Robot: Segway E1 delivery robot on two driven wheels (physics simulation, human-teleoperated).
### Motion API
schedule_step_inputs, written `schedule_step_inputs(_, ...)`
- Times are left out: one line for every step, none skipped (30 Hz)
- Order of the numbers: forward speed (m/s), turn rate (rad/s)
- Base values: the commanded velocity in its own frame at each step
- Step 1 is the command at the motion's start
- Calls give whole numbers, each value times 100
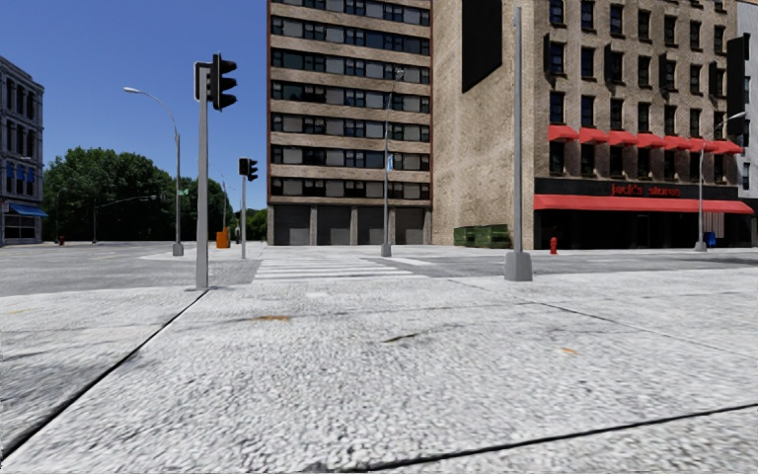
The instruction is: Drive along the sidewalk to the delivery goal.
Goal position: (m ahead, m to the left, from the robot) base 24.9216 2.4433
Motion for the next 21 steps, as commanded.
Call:
schedule_step_inputs(200,0)
schedule_step_inputs(200,0)
schedule_step_inputs(200,0)
schedule_step_inputs(200,0)
schedule_step_inputs(200,0)
schedule_step_inputs(200,0)
schedule_step_inputs(200,0)
schedule_step_inputs(200,0)
schedule_step_inputs(200,0)
schedule_step_inputs(200,0)
schedule_step_inputs(200,0)
schedule_step_inputs(200,0)
schedule_step_inputs(200,0)
schedule_step_inputs(200,0)
schedule_step_inputs(200,0)
schedule_step_inputs(200,0)
schedule_step_inputs(200,0)
schedule_step_inputs(200,0)
schedule_step_inputs(200,0)
schedule_step_inputs(200,0)
schedule_step_inputs(200,0)
